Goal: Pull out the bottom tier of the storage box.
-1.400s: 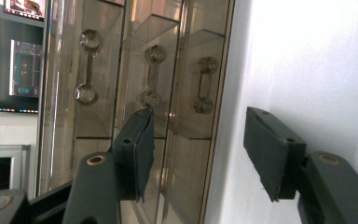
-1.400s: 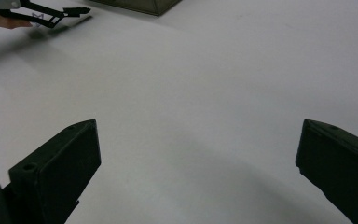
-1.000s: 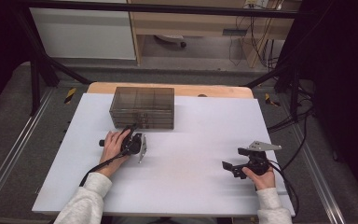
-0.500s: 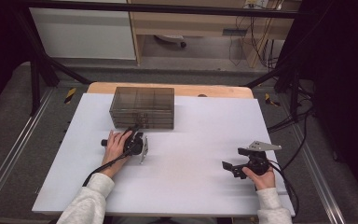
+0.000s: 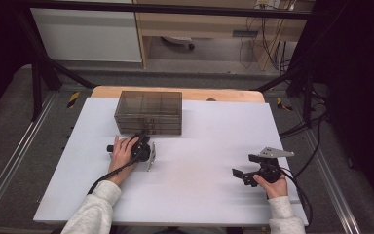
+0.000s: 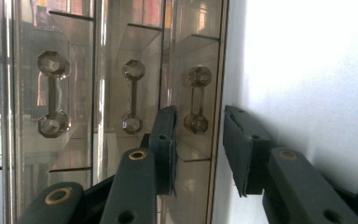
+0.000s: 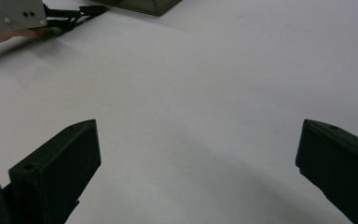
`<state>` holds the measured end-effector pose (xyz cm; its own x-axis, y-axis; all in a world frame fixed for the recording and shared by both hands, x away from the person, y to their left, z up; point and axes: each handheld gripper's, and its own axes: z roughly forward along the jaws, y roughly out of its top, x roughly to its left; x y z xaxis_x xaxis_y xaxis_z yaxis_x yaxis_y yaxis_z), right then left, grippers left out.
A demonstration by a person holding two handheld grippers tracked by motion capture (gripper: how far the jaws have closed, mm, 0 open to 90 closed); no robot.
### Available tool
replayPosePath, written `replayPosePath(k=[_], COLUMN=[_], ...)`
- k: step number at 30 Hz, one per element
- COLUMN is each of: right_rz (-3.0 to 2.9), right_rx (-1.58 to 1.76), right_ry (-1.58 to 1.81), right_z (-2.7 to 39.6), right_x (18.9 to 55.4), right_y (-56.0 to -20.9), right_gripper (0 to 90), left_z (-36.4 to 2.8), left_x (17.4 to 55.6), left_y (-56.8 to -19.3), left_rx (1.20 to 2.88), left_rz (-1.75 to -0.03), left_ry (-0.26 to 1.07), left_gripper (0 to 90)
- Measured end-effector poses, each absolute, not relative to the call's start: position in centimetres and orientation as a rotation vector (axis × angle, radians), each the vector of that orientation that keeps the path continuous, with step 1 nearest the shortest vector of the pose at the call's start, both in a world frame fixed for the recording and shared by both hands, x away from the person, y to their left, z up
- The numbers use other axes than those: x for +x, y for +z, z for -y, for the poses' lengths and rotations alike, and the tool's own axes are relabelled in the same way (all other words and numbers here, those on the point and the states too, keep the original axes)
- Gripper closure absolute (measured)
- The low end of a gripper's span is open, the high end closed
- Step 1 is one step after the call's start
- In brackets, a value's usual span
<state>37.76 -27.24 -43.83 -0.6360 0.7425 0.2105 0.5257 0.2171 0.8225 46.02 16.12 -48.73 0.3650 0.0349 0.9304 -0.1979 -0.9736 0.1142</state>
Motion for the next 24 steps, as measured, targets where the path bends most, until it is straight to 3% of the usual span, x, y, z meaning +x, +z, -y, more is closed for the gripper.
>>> replayPosePath(k=[24], right_rz=[-2.265], right_rx=[1.204], right_ry=[1.383], right_z=[27.24], right_x=[37.76], right_y=[-43.84], right_gripper=[0.5], left_z=[-16.28], left_x=[46.02], left_y=[-49.59], left_rx=[2.367], left_rz=[0.143], left_ry=[1.741], left_gripper=[76.8])
